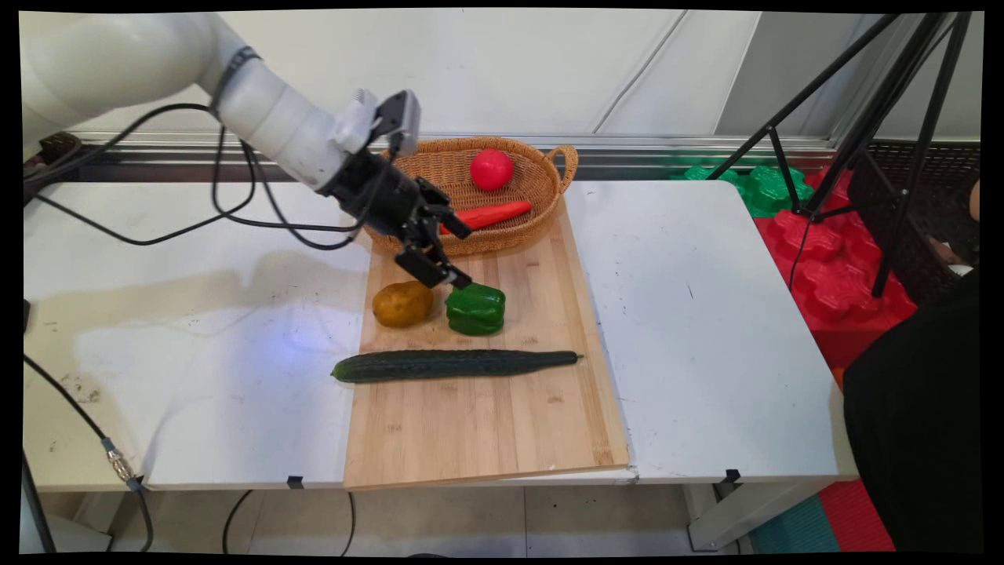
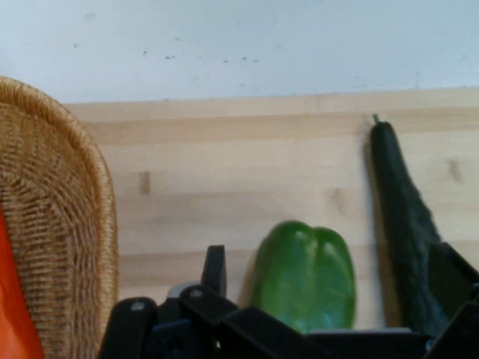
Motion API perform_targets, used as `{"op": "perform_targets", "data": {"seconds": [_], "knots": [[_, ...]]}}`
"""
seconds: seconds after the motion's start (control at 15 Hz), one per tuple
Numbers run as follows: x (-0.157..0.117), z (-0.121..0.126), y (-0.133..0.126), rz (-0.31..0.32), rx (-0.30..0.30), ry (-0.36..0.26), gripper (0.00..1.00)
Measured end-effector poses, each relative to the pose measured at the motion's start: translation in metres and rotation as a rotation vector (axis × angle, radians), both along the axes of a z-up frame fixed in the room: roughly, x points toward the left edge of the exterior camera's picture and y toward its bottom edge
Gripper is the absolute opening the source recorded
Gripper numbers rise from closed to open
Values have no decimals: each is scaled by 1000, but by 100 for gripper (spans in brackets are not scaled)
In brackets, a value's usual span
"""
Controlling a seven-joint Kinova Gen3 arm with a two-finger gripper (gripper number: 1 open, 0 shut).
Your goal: Pick up the cucumber from the cutting board
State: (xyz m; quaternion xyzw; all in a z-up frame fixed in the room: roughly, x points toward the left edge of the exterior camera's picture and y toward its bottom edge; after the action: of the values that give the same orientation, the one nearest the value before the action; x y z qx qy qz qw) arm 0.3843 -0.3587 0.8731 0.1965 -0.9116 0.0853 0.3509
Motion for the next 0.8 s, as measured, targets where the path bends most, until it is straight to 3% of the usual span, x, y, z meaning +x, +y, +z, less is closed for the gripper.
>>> {"op": "perform_targets", "data": {"seconds": [0.4,0.8], "knots": [[25,13,47,1,27,5,100],[30,0,77,-4,74,-36,100]]}}
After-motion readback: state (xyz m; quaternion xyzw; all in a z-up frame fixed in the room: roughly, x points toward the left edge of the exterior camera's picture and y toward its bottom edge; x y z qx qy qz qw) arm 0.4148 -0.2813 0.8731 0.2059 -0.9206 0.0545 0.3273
